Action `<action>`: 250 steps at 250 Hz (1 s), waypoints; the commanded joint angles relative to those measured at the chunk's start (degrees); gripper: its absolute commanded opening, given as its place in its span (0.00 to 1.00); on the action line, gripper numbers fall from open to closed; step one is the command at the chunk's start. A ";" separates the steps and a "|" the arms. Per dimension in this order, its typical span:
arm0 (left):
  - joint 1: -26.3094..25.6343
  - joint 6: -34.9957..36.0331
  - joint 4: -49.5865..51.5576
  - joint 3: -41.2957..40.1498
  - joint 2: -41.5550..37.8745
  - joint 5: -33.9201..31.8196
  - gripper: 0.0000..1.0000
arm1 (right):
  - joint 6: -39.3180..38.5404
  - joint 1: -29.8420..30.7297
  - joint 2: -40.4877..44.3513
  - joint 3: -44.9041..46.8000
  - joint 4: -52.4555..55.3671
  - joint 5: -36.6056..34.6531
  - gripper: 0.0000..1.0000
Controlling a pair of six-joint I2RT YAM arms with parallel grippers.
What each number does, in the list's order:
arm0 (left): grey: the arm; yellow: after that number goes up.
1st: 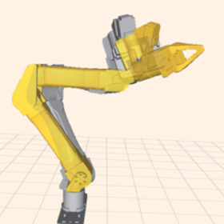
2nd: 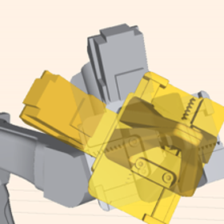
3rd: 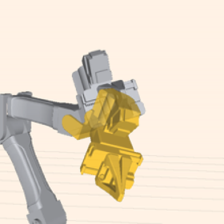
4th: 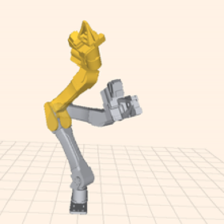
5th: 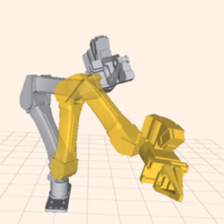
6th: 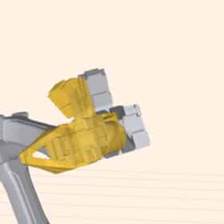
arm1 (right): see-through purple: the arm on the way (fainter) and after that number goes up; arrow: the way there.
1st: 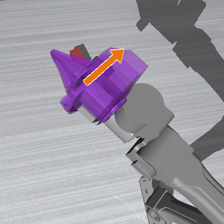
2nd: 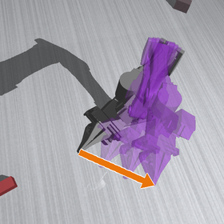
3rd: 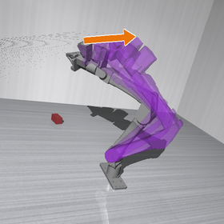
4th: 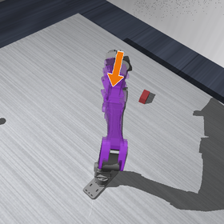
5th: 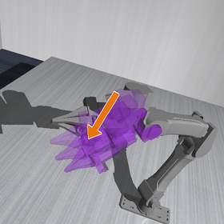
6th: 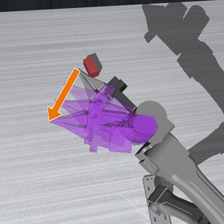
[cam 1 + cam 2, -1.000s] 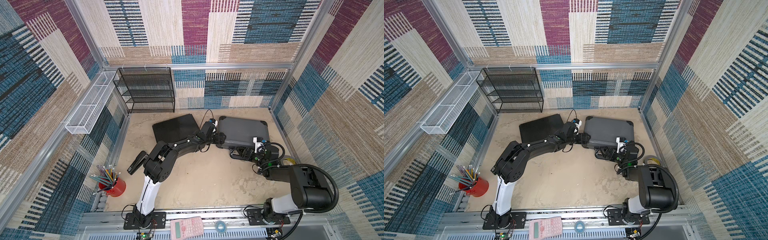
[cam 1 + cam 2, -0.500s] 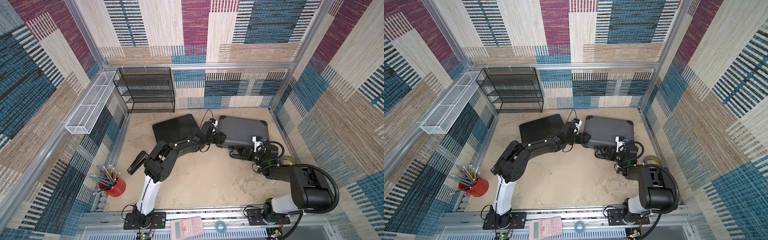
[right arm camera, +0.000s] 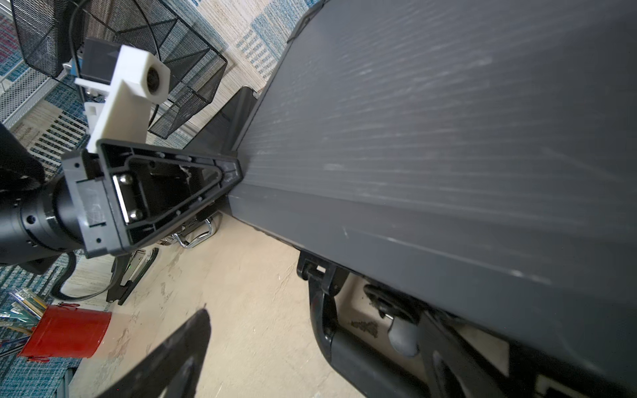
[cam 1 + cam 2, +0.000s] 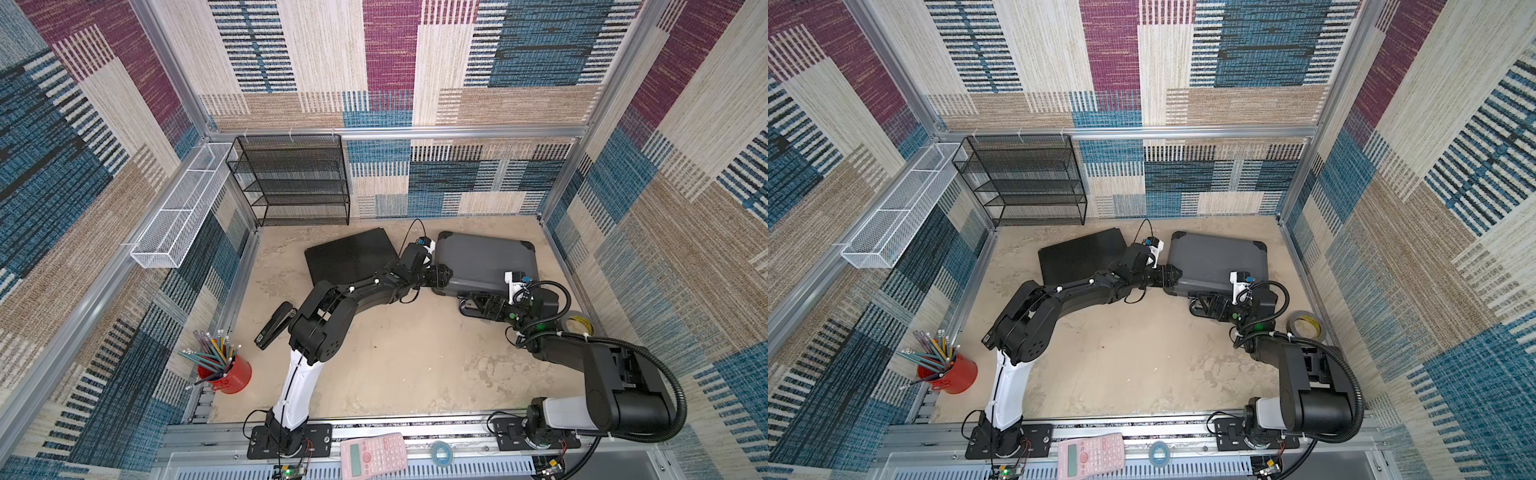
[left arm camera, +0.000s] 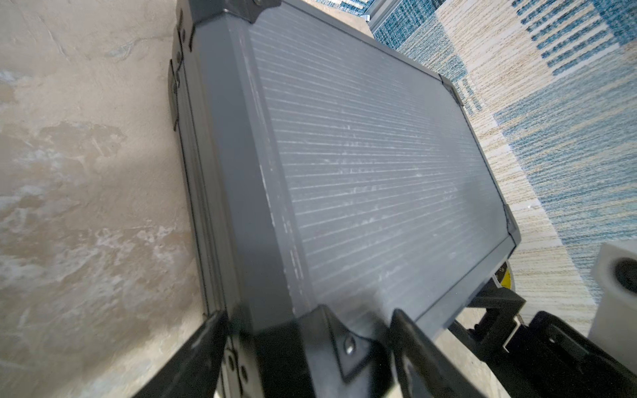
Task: Open the poker set cases
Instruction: Open the fastener on the poker set case.
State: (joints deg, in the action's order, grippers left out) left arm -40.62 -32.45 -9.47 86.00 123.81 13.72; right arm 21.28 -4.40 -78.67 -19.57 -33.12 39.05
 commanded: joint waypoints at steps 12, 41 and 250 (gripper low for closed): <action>0.45 -0.12 10.29 -1.55 0.87 -0.46 0.75 | -0.71 0.36 2.01 0.75 -0.86 2.88 0.95; 0.59 -0.40 9.88 -1.55 0.82 0.17 0.74 | 0.01 0.36 2.73 0.60 1.89 -1.01 0.96; 0.63 -0.74 8.54 -1.07 1.78 2.09 0.71 | -0.57 1.20 -3.34 -3.86 1.71 -1.26 1.00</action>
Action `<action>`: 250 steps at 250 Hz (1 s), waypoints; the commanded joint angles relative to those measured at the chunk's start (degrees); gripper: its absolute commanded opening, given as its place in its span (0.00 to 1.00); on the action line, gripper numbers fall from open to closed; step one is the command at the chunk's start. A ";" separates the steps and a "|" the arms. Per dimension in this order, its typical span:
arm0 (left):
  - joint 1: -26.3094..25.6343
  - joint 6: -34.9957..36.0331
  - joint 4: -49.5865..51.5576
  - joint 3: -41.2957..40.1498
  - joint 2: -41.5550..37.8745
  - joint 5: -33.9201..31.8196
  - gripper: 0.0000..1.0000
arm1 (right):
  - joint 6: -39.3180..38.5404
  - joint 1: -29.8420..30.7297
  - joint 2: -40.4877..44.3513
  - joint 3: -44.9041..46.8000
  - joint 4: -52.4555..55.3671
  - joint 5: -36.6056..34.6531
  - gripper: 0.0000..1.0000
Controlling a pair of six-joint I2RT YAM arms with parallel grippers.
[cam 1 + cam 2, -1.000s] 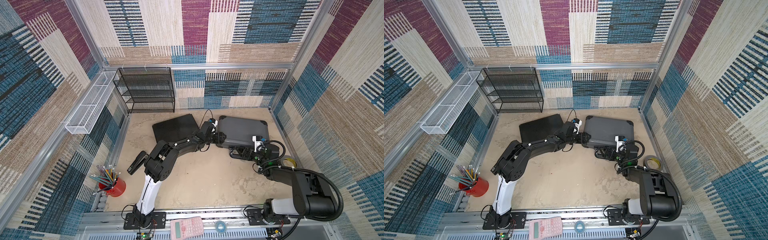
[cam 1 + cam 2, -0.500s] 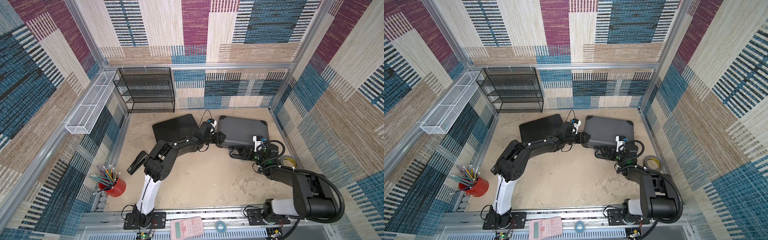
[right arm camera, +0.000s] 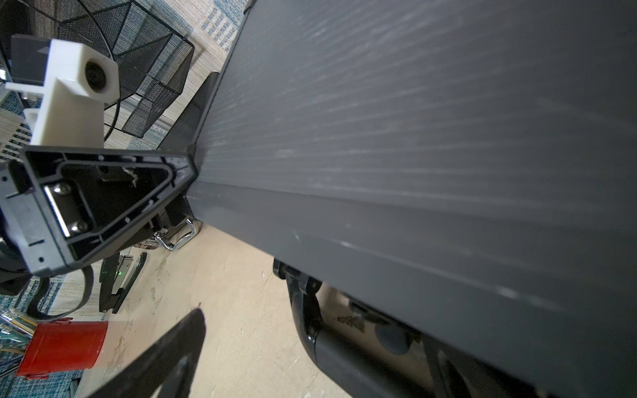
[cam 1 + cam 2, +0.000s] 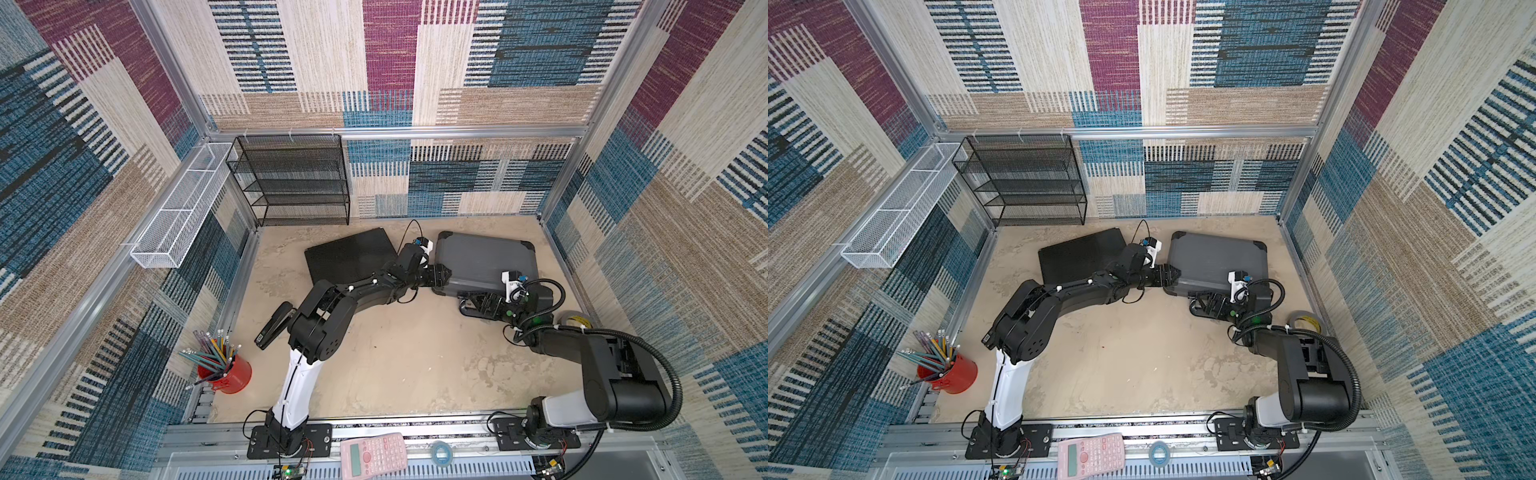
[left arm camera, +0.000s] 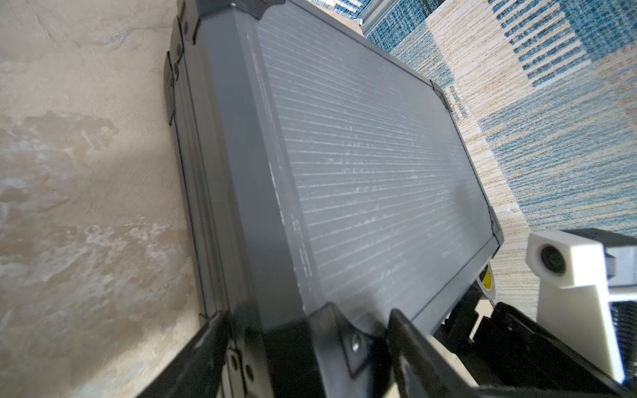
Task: Open the poker set cases
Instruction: Open the fastener on the poker set case.
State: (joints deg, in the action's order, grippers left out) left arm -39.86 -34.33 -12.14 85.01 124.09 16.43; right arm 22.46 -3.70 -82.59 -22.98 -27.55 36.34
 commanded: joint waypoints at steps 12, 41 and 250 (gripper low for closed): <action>-0.12 1.29 11.93 0.17 1.59 -1.10 0.71 | -2.13 0.71 1.26 -0.25 -3.52 1.87 1.00; -0.13 1.83 13.42 0.81 1.87 -1.90 0.70 | -2.75 0.87 3.58 0.88 -3.23 2.92 0.99; 0.26 0.36 11.13 -0.48 1.85 -0.96 0.70 | -4.30 0.89 10.84 2.83 6.84 1.76 0.94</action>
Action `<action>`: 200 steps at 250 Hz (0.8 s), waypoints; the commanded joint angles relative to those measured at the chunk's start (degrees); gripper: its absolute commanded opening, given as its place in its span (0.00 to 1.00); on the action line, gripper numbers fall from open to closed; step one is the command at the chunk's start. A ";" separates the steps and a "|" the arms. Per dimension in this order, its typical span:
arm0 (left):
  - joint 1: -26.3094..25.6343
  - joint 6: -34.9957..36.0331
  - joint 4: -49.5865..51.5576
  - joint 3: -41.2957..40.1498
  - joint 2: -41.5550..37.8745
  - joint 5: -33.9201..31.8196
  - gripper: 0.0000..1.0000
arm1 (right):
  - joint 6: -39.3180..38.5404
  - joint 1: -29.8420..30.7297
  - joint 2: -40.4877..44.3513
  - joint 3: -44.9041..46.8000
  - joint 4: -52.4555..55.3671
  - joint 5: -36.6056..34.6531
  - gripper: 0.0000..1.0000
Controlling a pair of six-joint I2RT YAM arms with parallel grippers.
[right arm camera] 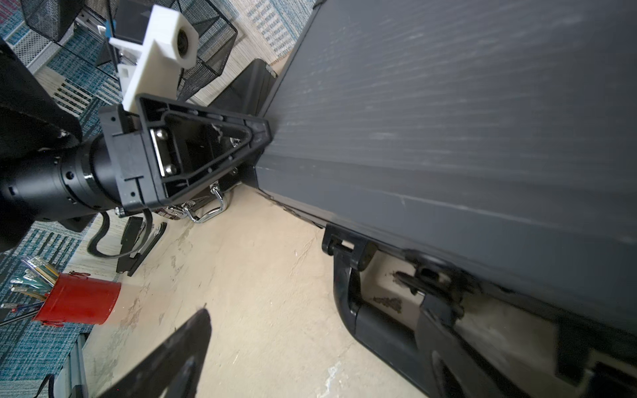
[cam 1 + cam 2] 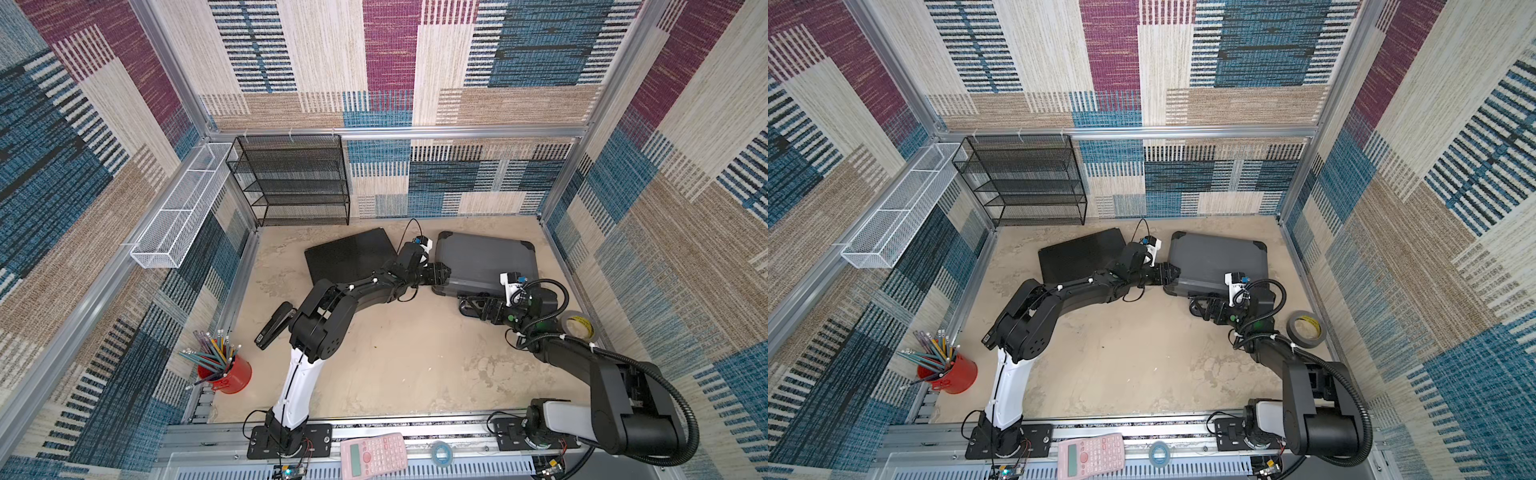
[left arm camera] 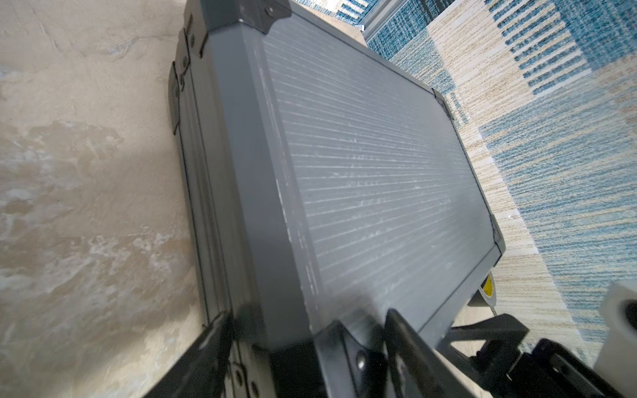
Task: Open the poker set cases
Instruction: Open the fastener on the poker set case.
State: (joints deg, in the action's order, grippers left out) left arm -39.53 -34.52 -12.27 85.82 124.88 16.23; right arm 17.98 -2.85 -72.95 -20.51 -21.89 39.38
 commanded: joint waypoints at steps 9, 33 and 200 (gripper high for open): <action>-0.07 0.50 11.08 -1.41 0.92 -0.76 0.70 | 0.54 0.04 1.71 0.43 1.75 -2.75 0.95; -0.28 0.38 10.86 -1.55 0.83 -0.59 0.70 | 1.05 0.04 2.55 0.09 3.59 -7.99 0.99; -0.02 -0.30 8.81 -2.24 0.65 0.69 0.69 | -0.46 0.39 -6.06 -5.21 -0.33 -5.45 0.99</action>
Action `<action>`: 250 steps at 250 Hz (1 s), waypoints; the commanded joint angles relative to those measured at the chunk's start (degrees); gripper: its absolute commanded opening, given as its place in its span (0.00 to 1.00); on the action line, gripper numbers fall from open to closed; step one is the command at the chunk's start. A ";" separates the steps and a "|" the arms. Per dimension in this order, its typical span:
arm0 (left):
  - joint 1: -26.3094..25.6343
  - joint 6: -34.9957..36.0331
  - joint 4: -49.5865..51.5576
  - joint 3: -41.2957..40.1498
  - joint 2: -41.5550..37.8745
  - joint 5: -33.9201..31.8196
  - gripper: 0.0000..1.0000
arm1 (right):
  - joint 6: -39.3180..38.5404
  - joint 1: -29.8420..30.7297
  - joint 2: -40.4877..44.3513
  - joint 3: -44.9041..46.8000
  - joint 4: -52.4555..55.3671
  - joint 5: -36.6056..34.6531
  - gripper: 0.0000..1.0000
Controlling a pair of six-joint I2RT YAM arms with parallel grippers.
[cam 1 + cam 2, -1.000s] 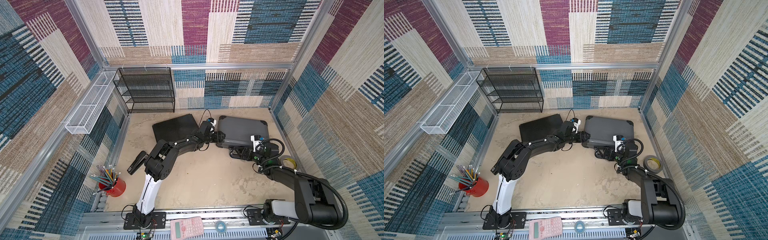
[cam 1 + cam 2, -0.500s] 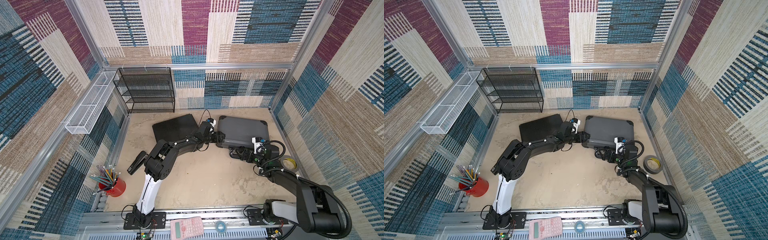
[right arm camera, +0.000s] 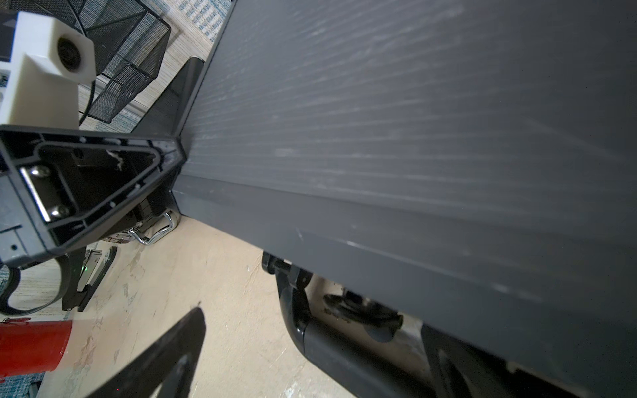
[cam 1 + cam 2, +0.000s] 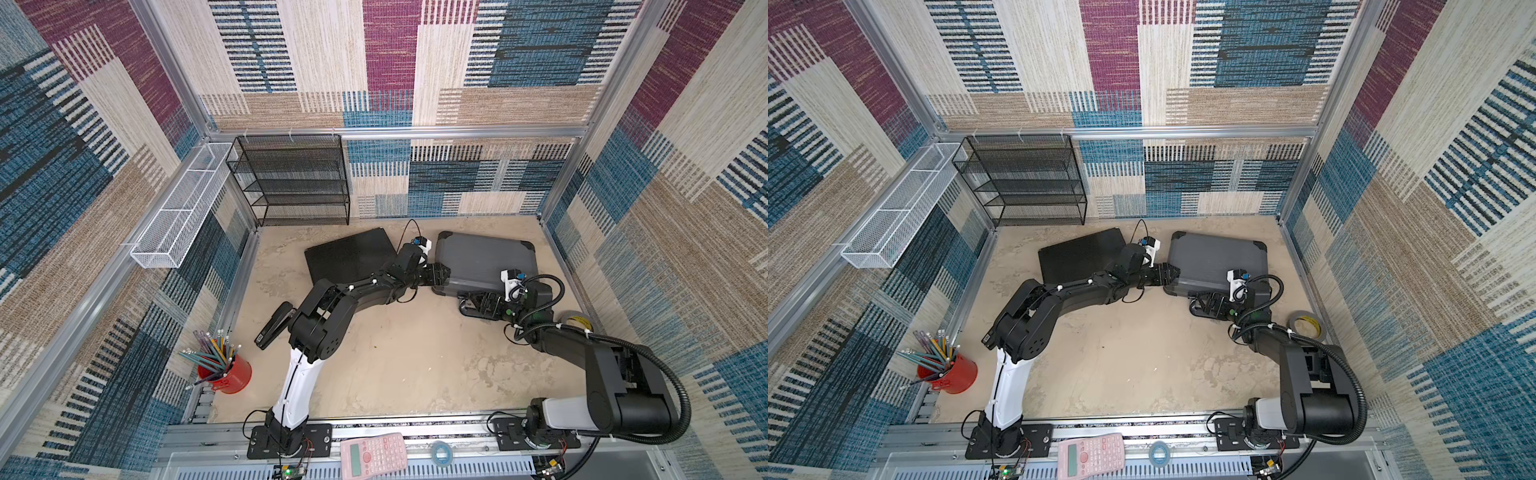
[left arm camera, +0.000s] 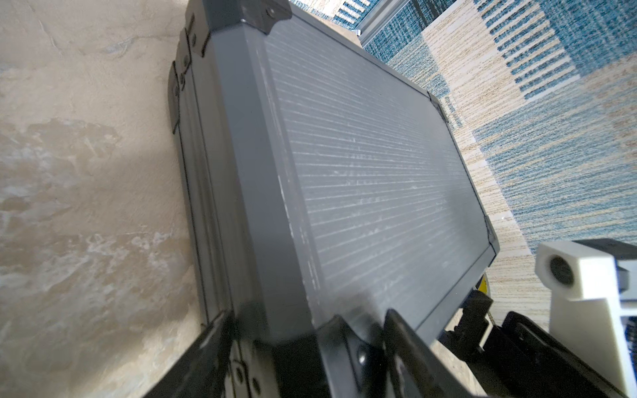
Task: Open the poker set cases
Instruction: Open the fastener on the poker set case.
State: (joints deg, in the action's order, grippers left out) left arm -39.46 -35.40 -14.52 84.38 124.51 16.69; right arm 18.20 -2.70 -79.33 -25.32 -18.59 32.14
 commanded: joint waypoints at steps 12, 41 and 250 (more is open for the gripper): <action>-0.09 0.55 10.99 -0.90 1.11 0.21 0.69 | -0.99 0.32 0.68 -0.28 -3.84 1.89 1.00; -0.08 0.31 10.66 -0.89 1.18 0.36 0.69 | -1.61 0.54 0.85 -0.38 -4.37 3.26 1.00; 0.00 -0.07 10.55 -1.25 2.01 0.36 0.69 | 0.64 4.02 5.05 4.84 -1.88 2.73 1.00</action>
State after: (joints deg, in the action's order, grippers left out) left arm -39.27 -36.03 -15.81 84.16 125.03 16.91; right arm 16.84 0.80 -75.35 -21.04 -19.70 32.18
